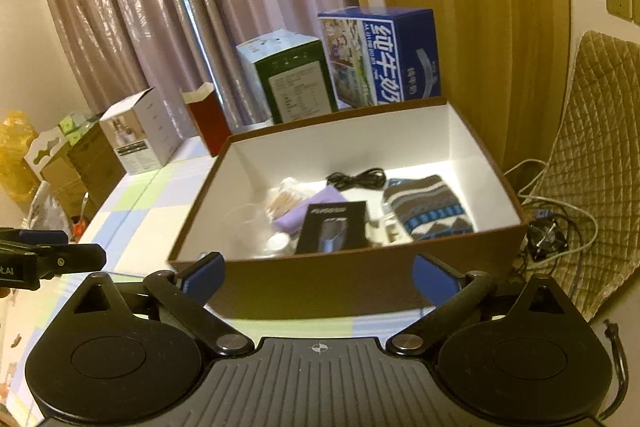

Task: Organize objects
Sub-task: 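Withdraw both tools from the box back over the table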

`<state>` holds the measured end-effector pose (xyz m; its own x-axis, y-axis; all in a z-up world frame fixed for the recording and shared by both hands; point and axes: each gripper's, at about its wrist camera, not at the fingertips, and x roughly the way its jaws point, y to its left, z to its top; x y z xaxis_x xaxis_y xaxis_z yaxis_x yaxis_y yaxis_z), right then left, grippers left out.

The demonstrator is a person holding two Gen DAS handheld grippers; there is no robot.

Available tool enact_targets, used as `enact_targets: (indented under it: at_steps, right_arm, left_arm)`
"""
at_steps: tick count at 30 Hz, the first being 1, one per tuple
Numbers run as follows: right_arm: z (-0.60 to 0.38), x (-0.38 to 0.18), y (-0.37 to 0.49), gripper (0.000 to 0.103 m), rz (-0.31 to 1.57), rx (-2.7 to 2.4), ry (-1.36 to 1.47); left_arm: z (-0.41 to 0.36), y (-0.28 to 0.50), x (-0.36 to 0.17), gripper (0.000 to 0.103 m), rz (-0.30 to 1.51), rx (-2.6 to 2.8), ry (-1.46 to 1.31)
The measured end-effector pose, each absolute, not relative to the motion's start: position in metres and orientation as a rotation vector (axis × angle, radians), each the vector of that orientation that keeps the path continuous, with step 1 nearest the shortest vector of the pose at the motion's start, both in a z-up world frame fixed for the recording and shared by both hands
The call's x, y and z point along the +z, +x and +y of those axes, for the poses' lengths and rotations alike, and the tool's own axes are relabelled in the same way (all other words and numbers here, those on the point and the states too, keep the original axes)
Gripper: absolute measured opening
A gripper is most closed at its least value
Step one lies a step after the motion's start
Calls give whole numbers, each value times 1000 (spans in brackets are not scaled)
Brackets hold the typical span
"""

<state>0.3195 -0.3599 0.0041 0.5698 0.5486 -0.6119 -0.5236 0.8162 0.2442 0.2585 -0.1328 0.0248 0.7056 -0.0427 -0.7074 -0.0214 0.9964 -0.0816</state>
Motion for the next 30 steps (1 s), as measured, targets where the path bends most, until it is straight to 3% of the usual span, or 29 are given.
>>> enact_targets:
  at_steps: [30]
  right_arm:
    - [-253, -2, 155, 101, 837, 717, -29]
  left_arm:
    - [-19, 82, 18, 102, 782, 115, -147]
